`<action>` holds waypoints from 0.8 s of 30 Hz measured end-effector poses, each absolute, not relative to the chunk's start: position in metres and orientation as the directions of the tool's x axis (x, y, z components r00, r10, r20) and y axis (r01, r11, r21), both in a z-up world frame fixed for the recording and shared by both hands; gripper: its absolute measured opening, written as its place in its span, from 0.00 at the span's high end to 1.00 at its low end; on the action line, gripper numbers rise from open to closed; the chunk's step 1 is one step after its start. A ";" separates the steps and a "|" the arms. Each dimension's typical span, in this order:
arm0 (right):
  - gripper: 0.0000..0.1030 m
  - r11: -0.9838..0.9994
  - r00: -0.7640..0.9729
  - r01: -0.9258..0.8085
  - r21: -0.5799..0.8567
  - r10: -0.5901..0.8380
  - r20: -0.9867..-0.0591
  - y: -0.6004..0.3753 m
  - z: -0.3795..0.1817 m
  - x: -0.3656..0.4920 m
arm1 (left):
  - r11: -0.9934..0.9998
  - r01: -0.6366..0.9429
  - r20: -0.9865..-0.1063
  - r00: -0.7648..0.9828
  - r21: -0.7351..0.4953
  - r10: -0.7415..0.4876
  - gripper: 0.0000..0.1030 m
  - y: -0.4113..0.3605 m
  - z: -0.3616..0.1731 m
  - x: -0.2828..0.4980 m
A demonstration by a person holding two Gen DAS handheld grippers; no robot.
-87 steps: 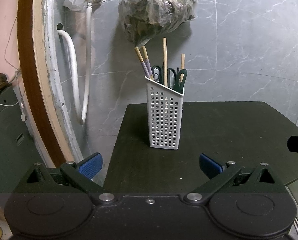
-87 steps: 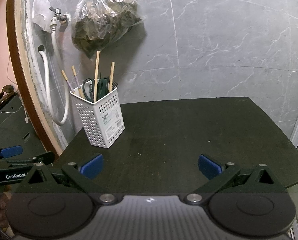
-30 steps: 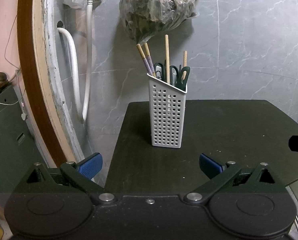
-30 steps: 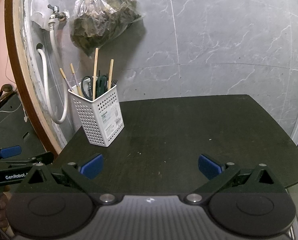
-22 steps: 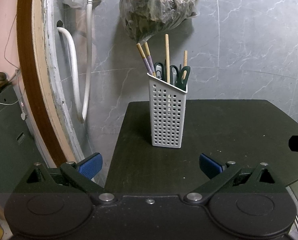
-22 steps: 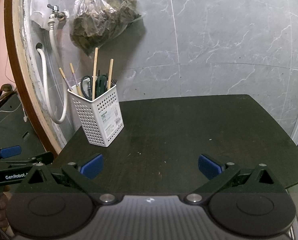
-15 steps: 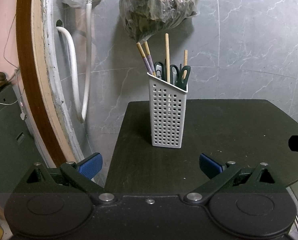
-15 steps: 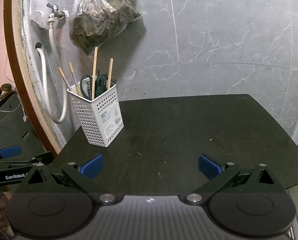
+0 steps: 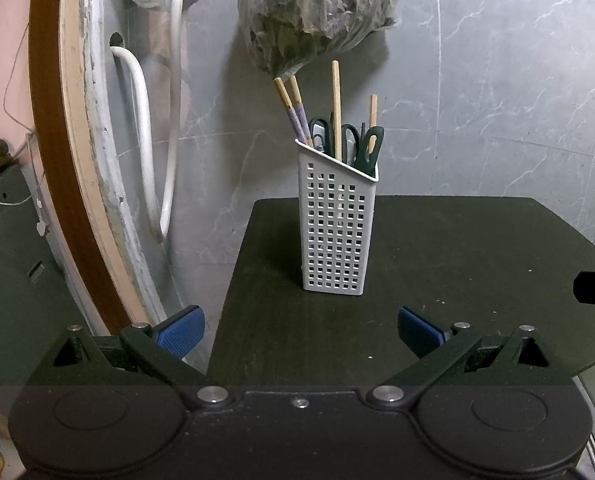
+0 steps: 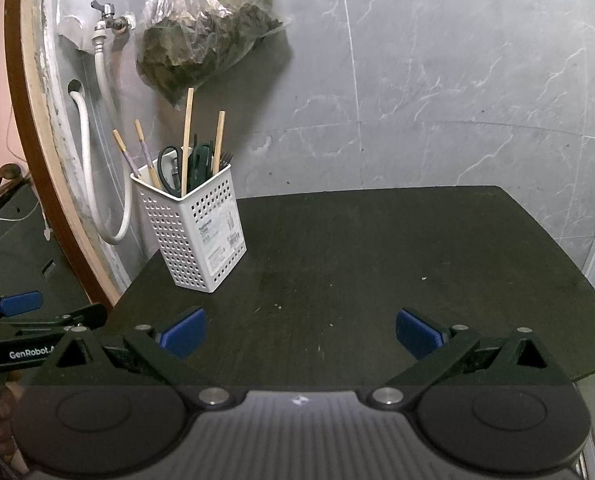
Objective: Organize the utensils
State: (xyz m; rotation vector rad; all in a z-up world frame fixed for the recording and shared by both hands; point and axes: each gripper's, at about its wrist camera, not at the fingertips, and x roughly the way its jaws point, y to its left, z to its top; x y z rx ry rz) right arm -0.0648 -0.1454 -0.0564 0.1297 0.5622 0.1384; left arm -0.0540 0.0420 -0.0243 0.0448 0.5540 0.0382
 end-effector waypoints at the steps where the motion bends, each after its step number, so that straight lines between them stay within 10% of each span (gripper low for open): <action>1: 0.00 0.983 0.836 -0.095 0.160 0.166 -0.523 -0.145 -0.057 -0.065 | 0.998 -0.025 -0.528 0.848 0.052 0.049 0.01 0.042 -0.025 -0.053; 24: 0.00 0.984 0.816 -0.091 0.155 0.163 -0.555 -0.143 -0.061 -0.045 | 0.999 0.022 -0.569 0.822 0.025 -0.004 0.01 0.042 -0.032 -0.037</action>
